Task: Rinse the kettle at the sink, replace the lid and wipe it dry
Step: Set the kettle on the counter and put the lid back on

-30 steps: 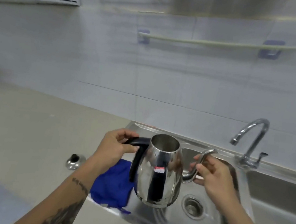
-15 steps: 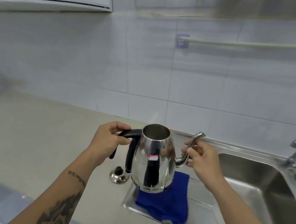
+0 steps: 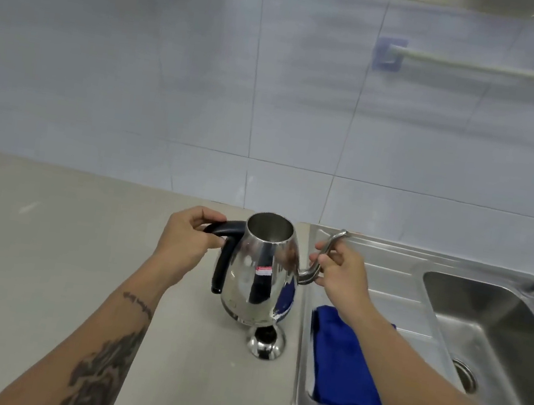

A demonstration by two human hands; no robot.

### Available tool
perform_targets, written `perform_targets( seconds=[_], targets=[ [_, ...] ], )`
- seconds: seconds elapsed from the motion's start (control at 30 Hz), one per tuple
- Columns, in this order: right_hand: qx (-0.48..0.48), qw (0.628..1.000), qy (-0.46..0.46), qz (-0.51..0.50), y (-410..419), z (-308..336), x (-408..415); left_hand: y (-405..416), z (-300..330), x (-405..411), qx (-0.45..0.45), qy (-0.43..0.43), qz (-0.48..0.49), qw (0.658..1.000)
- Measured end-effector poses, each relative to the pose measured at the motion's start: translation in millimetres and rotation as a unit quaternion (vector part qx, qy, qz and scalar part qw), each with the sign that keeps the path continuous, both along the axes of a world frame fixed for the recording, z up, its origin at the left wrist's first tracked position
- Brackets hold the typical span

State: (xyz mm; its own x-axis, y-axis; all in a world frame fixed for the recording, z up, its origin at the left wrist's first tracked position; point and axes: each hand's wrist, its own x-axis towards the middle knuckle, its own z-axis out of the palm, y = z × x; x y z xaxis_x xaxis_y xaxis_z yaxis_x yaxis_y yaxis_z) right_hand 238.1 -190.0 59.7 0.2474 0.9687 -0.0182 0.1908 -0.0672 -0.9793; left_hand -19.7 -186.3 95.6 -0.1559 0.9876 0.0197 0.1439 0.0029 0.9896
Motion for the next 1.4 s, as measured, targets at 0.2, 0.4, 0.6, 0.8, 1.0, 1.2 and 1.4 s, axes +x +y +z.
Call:
perform_targets(
  seconds=[0.2,0.4,0.6,0.8,1.0,1.2,1.4],
  targets=[
    [-0.024,1.0,-0.014,-0.009,25,-20,-26,21,-27,-22,-0.016,-0.007,0.012,1.0],
    [-0.04,0.999,-0.027,0.002,42,-38,-41,35,-51,-38,-0.032,-0.004,0.019,0.999],
    [-0.05,0.999,-0.015,-0.002,47,-57,-45,41,-69,-44,-0.027,-0.004,0.014,1.0],
    [-0.056,0.998,-0.024,0.018,54,-62,-39,48,-71,-46,-0.019,-0.008,0.004,1.0],
    [-0.063,0.995,-0.072,0.034,49,-58,-40,46,-76,-43,-0.007,0.001,0.024,1.0],
    [-0.144,0.975,-0.153,0.076,24,-56,-39,36,-78,-32,0.052,0.176,0.084,0.979],
    [-0.21,0.91,-0.275,0.227,-20,-82,-41,30,-81,-35,0.073,0.19,0.079,0.976]
  ],
)
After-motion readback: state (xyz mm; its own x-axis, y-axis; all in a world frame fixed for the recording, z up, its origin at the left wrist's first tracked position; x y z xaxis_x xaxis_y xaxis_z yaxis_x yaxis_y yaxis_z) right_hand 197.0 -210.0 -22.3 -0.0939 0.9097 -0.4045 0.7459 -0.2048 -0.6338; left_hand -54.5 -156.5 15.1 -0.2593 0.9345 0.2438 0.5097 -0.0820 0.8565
